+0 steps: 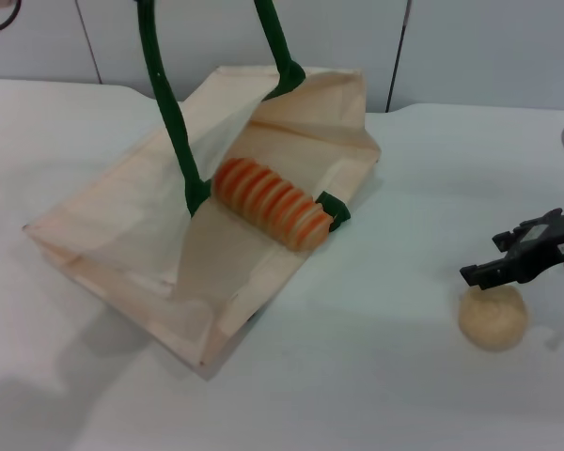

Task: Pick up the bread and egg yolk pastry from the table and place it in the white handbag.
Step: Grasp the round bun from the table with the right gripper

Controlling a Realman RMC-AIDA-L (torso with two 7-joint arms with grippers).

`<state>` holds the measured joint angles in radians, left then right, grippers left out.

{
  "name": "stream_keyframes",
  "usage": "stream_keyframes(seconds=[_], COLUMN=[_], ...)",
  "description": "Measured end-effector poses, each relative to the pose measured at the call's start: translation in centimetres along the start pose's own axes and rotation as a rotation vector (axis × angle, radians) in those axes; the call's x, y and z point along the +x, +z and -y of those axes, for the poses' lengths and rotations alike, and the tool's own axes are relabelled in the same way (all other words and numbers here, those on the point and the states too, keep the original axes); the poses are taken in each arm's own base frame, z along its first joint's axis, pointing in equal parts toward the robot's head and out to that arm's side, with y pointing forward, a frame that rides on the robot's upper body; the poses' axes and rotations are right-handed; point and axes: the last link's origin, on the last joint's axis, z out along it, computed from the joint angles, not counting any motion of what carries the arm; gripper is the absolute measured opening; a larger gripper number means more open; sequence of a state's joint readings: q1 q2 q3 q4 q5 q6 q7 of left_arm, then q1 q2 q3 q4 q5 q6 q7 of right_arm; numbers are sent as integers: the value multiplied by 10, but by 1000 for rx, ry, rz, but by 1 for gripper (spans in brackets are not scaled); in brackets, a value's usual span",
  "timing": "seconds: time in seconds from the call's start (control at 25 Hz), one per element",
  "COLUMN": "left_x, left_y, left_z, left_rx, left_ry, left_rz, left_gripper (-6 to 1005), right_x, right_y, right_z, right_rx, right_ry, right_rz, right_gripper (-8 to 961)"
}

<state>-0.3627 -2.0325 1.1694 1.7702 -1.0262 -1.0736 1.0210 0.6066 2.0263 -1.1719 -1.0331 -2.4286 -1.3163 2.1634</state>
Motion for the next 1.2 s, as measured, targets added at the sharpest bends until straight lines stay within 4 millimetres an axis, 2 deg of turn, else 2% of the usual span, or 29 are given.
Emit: stream_keyframes(seconds=[0.2,0.8,1.2], left_x=[0,-4,-5], left_y=[1,5,5], left_z=[0,1,1], left_rx=[-2,-4,-1], left_ry=[0,-2,0], left_rz=[4,20,26], left_gripper=[170,172,173], right_x=[-7,9,1], right_y=[-8,-12,-25], right_z=[-7,-11,-21], right_rx=[-24,-52,-70], right_ry=[-22,13,-6], right_rz=[-9,-132,-136], right_gripper=[788,788,787])
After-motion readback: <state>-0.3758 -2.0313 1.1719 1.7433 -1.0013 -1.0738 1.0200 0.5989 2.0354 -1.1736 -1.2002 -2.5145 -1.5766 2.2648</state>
